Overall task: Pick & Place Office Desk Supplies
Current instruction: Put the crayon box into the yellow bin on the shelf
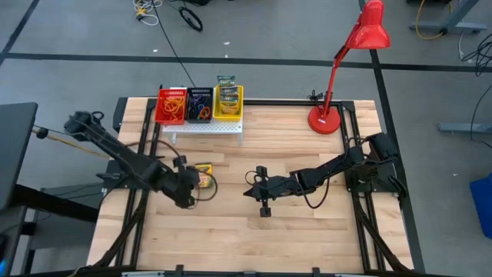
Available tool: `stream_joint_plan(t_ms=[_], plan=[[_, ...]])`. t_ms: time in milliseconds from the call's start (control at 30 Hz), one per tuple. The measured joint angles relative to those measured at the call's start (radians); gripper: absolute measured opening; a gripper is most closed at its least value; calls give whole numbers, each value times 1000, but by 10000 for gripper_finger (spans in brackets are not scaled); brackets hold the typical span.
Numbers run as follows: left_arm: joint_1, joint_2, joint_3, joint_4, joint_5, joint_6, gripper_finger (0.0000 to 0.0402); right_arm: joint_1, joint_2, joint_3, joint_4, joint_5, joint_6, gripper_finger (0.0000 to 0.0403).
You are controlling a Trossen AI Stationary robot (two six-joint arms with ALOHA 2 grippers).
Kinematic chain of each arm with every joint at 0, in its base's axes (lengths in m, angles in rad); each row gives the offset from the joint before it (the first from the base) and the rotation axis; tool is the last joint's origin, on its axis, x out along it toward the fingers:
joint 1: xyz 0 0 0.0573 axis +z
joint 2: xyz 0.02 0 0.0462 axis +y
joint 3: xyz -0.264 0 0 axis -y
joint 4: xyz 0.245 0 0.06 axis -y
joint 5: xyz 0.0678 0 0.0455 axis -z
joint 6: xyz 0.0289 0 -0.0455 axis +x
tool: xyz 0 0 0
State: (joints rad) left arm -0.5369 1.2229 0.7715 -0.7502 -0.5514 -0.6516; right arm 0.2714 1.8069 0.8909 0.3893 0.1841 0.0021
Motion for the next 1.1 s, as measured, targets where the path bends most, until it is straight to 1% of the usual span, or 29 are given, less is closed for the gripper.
stream_joint_plan(t_ms=[100,200,300,467,633,833,900,1000,1100], plan=[[29,-86,-99,179,67,29,4,0,0,0,0,0,0,6],[79,-149,-160,264,162,43,7,0,0,0,0,0,0,6],[152,-197,-178,260,251,51,17,0,0,0,0,0,0,6],[264,-211,-183,175,324,67,52,0,0,0,0,0,0,6],[337,-151,-183,169,395,168,102,0,0,0,0,0,0,6],[434,-46,-183,209,371,248,162,0,0,0,0,0,0,6],[464,-5,-183,217,382,275,178,0,0,0,0,0,0,6],[482,57,-183,253,487,330,189,0,0,0,0,0,0,6],[470,113,-177,291,533,342,187,0,0,0,-1,0,0,6]])
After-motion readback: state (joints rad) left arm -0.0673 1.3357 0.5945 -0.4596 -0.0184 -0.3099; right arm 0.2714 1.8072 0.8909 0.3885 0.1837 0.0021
